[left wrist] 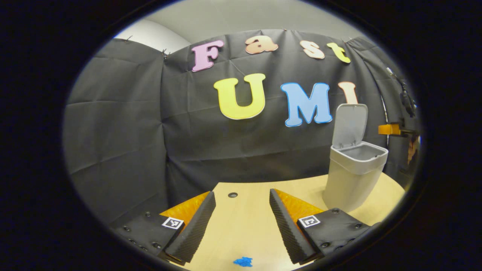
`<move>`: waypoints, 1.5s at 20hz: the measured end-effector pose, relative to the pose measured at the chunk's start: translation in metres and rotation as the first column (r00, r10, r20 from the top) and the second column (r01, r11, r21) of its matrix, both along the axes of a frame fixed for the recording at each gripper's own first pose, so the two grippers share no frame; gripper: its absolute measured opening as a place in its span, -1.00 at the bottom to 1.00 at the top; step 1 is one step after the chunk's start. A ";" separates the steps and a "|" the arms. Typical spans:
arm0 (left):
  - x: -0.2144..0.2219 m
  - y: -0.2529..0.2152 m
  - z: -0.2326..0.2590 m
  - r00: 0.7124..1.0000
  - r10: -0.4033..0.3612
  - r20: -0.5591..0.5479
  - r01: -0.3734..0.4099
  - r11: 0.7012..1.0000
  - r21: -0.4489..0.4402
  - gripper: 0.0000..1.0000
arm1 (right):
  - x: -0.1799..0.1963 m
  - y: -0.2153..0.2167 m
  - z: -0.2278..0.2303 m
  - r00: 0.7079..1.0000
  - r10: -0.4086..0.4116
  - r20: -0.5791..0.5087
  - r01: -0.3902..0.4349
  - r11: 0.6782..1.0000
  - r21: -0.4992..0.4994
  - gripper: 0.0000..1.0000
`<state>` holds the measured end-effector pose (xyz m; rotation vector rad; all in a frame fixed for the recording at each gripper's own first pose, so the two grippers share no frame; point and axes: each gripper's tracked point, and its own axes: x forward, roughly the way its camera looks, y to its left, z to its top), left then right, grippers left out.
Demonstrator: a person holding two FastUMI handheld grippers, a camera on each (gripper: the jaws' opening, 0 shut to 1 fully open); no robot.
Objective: Press the lid of the desktop garbage bin to open it, pick up the crumpled paper on the desktop and throw it into the bin, then pick up the pop can on the desktop and drop it into the bin, and finally close the garbage bin lid.
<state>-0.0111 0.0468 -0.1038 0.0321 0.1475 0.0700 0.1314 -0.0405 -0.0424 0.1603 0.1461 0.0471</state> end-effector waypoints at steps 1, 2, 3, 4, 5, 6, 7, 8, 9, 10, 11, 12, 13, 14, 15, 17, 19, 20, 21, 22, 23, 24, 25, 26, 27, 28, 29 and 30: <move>-0.002 -0.001 -0.008 1.000 -0.006 -0.012 0.006 1.000 -0.007 0.90 | -0.001 0.001 -0.001 1.000 0.005 -0.004 -0.005 1.000 -0.007 -0.96; -0.004 -0.001 -0.018 1.000 -0.014 -0.026 0.014 1.000 -0.019 0.92 | -0.002 0.002 -0.003 1.000 0.010 -0.008 -0.010 1.000 -0.013 -0.96; -0.006 -0.004 -0.028 0.999 -0.026 -0.041 0.025 0.999 -0.033 0.92 | -0.002 0.003 -0.003 1.000 0.015 -0.011 -0.015 1.000 -0.019 -0.96; -0.009 -0.003 -0.039 0.998 -0.029 -0.059 0.026 0.999 -0.041 0.92 | -0.003 0.005 -0.004 1.000 0.021 -0.015 -0.021 1.000 -0.023 -0.96; -0.011 -0.002 -0.049 0.997 -0.029 -0.074 0.026 0.999 -0.042 0.92 | -0.003 0.006 -0.005 0.999 0.027 -0.020 -0.027 0.999 -0.027 -0.96; -0.015 -0.001 -0.061 0.995 -0.033 -0.092 0.029 0.999 -0.042 0.92 | -0.005 0.008 -0.009 0.999 0.032 -0.025 -0.032 0.999 -0.033 -0.97; -0.017 -0.002 -0.073 0.993 -0.038 -0.113 0.034 0.999 -0.040 0.92 | -0.005 0.009 -0.010 0.999 0.036 -0.032 -0.037 0.999 -0.037 -0.97; -0.020 -0.002 -0.086 0.990 -0.043 -0.135 0.038 0.999 -0.037 0.92 | -0.007 0.010 -0.012 0.998 0.041 -0.038 -0.042 0.998 -0.041 -0.97; -0.025 -0.001 -0.098 0.987 -0.040 -0.157 0.036 0.999 -0.030 0.93 | -0.007 0.011 -0.013 0.998 0.045 -0.043 -0.047 0.998 -0.046 -0.97; -0.028 0.000 -0.109 0.984 -0.040 -0.174 0.036 0.999 -0.022 0.93 | -0.008 0.012 -0.015 0.998 0.047 -0.047 -0.050 0.997 -0.051 -0.96; -0.031 -0.001 -0.120 0.980 -0.042 -0.195 0.039 0.999 -0.019 0.93 | -0.008 0.012 -0.015 0.997 0.051 -0.052 -0.053 0.997 -0.055 -0.96; -0.035 -0.003 -0.132 0.975 -0.047 -0.216 0.043 0.999 -0.021 0.93 | -0.007 0.013 -0.017 0.997 0.054 -0.057 -0.057 0.997 -0.057 -0.96; -0.038 -0.004 -0.142 0.970 -0.053 -0.236 0.048 0.998 -0.028 0.91 | -0.008 0.015 -0.017 0.997 0.056 -0.061 -0.060 0.996 -0.060 -0.96; -0.043 -0.007 -0.152 0.965 -0.062 -0.256 0.054 0.998 -0.039 0.89 | -0.009 0.015 -0.020 0.996 0.058 -0.066 -0.063 0.996 -0.063 -0.96; -0.046 -0.010 -0.162 0.959 -0.070 -0.275 0.058 0.997 -0.050 0.89 | -0.009 0.015 -0.022 0.996 0.061 -0.072 -0.065 0.996 -0.066 -0.96; -0.053 -0.014 -0.182 0.947 -0.079 -0.311 0.062 0.996 -0.065 0.91 | -0.011 0.016 -0.023 0.995 0.063 -0.082 -0.069 0.995 -0.070 -0.96; -0.058 -0.018 -0.201 0.934 -0.091 -0.345 0.068 0.995 -0.079 0.91 | -0.012 0.016 -0.026 0.994 0.065 -0.091 -0.071 0.995 -0.071 -0.96; -0.059 -0.019 -0.212 0.927 -0.090 -0.364 0.064 0.994 -0.083 0.89 | -0.013 0.016 -0.028 0.993 0.066 -0.096 -0.073 0.995 -0.072 -0.96; -0.059 -0.017 -0.221 0.919 -0.089 -0.383 0.059 0.994 -0.089 0.93 | -0.014 0.017 -0.029 0.993 0.067 -0.101 -0.075 0.995 -0.073 -0.97; -0.055 -0.017 -0.230 0.912 -0.089 -0.400 0.055 0.994 -0.096 0.94 | -0.015 0.016 -0.031 0.992 0.067 -0.104 -0.076 0.994 -0.077 -0.96; -0.053 -0.018 -0.238 0.905 -0.092 -0.416 0.054 0.993 -0.102 0.94 | -0.016 0.015 -0.031 0.992 0.067 -0.106 -0.076 0.994 -0.083 -0.96; -0.052 -0.019 -0.246 0.897 -0.092 -0.432 0.051 0.993 -0.106 0.94 | -0.017 0.014 -0.033 0.992 0.066 -0.109 -0.076 0.993 -0.093 -0.96; -0.054 -0.017 -0.252 0.891 -0.090 -0.445 0.045 0.993 -0.109 0.94 | -0.017 0.012 -0.034 0.992 0.063 -0.113 -0.075 0.992 -0.103 -0.96; -0.056 -0.012 -0.259 0.885 -0.085 -0.458 0.037 0.993 -0.113 0.91 | -0.019 0.010 -0.035 0.991 0.061 -0.116 -0.073 0.991 -0.109 -0.96; -0.057 -0.008 -0.267 0.878 -0.080 -0.473 0.026 0.993 -0.119 0.91 | -0.019 0.007 -0.037 0.991 0.057 -0.120 -0.071 0.991 -0.111 -0.96; -0.055 -0.005 -0.276 0.871 -0.073 -0.486 0.013 0.992 -0.126 0.91 | -0.021 0.004 -0.038 0.991 0.052 -0.123 -0.066 0.992 -0.110 -0.96; -0.055 -0.001 -0.284 0.862 -0.066 -0.502 0.001 0.992 -0.130 0.91 | -0.022 0.000 -0.038 0.991 0.045 -0.127 -0.059 0.992 -0.109 -0.96; -0.056 0.004 -0.292 0.852 -0.060 -0.520 -0.010 0.991 -0.131 0.91 | -0.023 -0.003 -0.040 0.991 0.037 -0.130 -0.051 0.993 -0.109 -0.96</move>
